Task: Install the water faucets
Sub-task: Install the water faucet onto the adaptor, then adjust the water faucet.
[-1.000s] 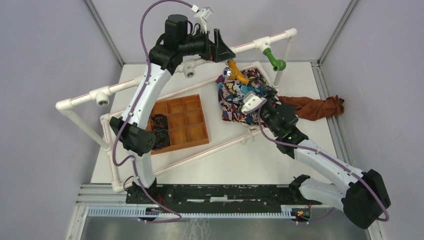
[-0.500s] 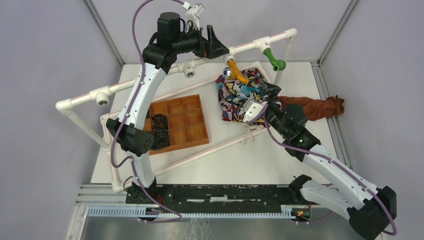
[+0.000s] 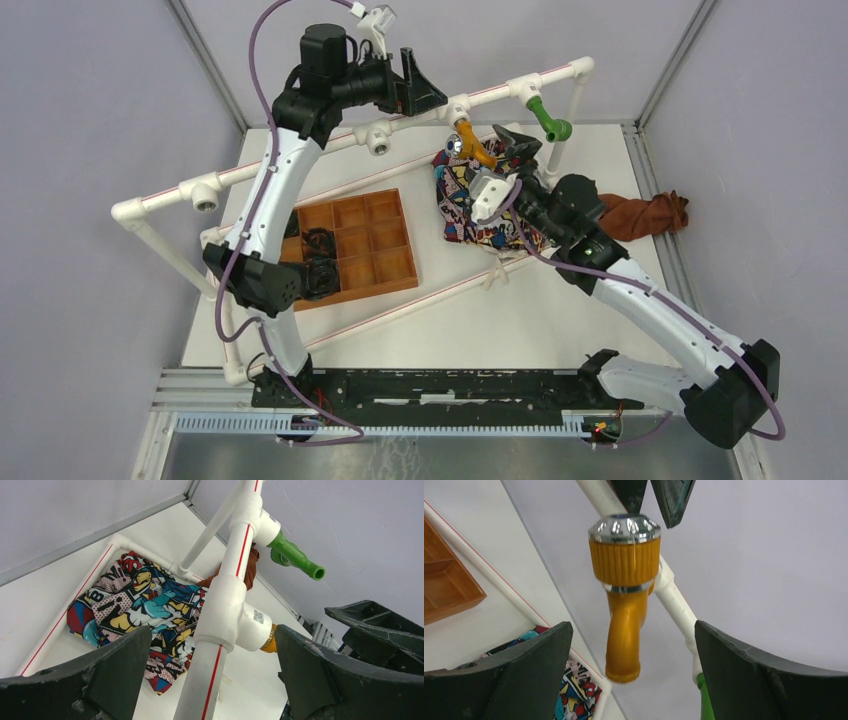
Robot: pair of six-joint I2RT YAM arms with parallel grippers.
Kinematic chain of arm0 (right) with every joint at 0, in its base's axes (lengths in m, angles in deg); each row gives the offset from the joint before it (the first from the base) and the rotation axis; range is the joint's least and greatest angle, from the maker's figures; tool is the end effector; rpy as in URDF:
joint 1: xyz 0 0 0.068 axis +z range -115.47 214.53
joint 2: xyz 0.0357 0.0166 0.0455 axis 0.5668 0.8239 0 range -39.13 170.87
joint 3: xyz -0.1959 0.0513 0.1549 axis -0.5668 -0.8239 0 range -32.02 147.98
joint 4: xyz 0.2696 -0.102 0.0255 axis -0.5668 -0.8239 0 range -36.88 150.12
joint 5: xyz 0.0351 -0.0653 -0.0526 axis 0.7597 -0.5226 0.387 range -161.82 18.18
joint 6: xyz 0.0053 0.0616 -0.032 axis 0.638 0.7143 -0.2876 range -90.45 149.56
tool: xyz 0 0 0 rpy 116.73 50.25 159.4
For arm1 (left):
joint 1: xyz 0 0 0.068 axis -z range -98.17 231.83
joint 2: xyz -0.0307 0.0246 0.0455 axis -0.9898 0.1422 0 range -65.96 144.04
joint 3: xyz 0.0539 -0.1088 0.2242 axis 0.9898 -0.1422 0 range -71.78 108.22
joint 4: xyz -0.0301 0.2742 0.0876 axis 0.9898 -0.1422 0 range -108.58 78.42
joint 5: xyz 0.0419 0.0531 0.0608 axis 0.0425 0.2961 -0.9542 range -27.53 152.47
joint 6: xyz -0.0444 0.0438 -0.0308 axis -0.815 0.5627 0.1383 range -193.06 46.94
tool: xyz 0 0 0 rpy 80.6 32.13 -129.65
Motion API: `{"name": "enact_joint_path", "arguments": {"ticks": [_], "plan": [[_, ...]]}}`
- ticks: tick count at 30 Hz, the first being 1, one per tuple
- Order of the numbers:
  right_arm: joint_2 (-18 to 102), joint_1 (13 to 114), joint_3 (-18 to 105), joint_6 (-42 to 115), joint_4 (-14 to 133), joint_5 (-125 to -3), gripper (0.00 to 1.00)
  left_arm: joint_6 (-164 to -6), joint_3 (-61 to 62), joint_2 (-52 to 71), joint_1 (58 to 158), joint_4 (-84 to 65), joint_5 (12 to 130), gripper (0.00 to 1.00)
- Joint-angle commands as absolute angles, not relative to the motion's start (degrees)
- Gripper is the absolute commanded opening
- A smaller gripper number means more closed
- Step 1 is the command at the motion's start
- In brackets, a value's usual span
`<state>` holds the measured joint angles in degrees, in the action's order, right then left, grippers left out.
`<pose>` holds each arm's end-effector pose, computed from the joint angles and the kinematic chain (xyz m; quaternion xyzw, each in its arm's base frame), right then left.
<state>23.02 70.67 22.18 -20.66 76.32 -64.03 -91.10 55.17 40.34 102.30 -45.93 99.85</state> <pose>0.2493 0.1916 0.3705 -0.4843 0.4409 -0.0483 0.7541 0.4005 -0.1862 0.4741 0.2137 0.7406 -0.4309 0.4693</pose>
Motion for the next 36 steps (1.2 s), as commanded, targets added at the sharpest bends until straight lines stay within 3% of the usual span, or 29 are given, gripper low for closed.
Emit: {"name": "enact_joint_path", "arguments": {"ticks": [1, 7, 11, 14, 29, 30, 32, 33, 36], "plan": [[26.54, 71.67, 27.73, -20.54, 77.89, -63.21, 0.98, -89.15, 54.87, 37.21, 101.95, -45.84, 100.17, 1.00], [30.50, 72.22, 31.15, -20.71, 76.98, -63.20, 0.83, -89.06, 54.33, 36.87, 101.69, -45.84, 100.43, 1.00], [31.45, 72.40, 30.98, -20.89, 78.66, -64.51, 0.62, -88.98, 53.71, 36.38, 101.48, -45.72, 100.52, 1.00], [31.40, 72.48, 30.57, -20.83, 79.98, -64.45, 0.39, -89.05, 53.23, 36.04, 101.42, -45.43, 100.68, 1.00], [33.02, 74.29, 32.81, -25.65, 77.02, -64.10, 0.31, -89.49, 52.67, 35.73, 101.06, -45.22, 101.09, 1.00], [33.18, 74.49, 32.97, -26.65, 76.42, -64.26, 0.26, -89.49, 52.65, 35.77, 101.07, -45.28, 101.27, 1.00], [33.53, 75.03, 33.47, -29.38, 75.24, -65.43, 0.04, -89.71, 52.59, 35.89, 100.94, -45.49, 101.61, 1.00], [33.63, 75.36, 33.50, -31.52, 74.95, -66.36, 0.00, -89.94, 52.58, 35.95, 101.02, -45.60, 101.66, 1.00], [33.60, 76.27, 32.04, -39.13, 75.13, -69.18, 0.00, -90.29, 52.67, 36.16, 100.96, -46.19, 102.00, 1.00]]}}
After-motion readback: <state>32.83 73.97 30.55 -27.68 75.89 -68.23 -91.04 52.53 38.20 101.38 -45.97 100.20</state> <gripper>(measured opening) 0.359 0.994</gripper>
